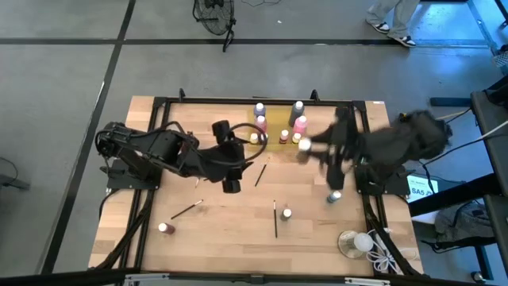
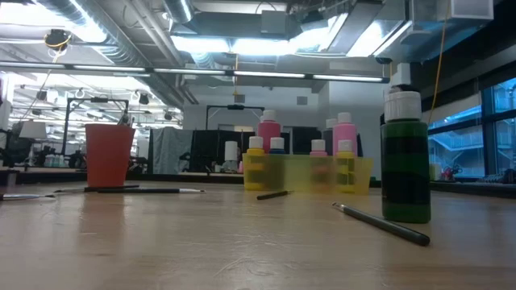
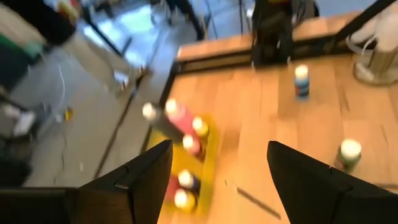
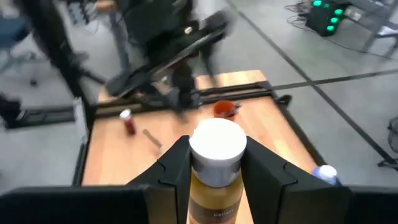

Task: Pick & Place Paint Supplies
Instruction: Put the small yellow paint bottle into the yellow bin

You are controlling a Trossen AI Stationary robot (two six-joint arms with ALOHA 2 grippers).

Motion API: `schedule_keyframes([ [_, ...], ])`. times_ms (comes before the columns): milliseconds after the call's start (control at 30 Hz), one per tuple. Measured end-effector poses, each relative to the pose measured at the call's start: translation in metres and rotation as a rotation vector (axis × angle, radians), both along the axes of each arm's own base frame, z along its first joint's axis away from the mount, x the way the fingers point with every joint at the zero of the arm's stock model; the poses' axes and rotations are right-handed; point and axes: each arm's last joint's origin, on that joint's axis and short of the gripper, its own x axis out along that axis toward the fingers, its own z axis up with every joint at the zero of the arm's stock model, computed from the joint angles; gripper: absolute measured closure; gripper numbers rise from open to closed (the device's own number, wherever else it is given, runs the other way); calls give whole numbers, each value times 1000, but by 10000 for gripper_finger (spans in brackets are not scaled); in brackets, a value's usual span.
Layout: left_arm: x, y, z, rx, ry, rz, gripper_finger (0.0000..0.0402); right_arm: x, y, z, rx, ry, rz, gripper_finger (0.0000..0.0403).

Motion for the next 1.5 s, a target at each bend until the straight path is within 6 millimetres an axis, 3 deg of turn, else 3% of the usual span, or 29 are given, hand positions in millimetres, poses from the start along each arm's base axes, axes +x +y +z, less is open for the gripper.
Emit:
schedule_keyframes([
  [267, -11, 4, -11, -114, 64, 135, 144, -32, -56, 23, 64, -95, -107, 293],
  [600, -12, -1, -15, -151, 76, 148, 144, -23, -116, 34, 22, -149, 39, 293],
  [967, -32, 4, -26, -18, 306, 174, 144, -25, -220, 35, -75, -227, -10, 293],
  [1267, -41, 25, -17, 97, 345, 161, 144, -20, -333, -1, 61, -225, 22, 293],
  [1500, -49, 45, -9, -25, 302, 232, 144, -27, -403, -34, 140, -287, 192, 293],
])
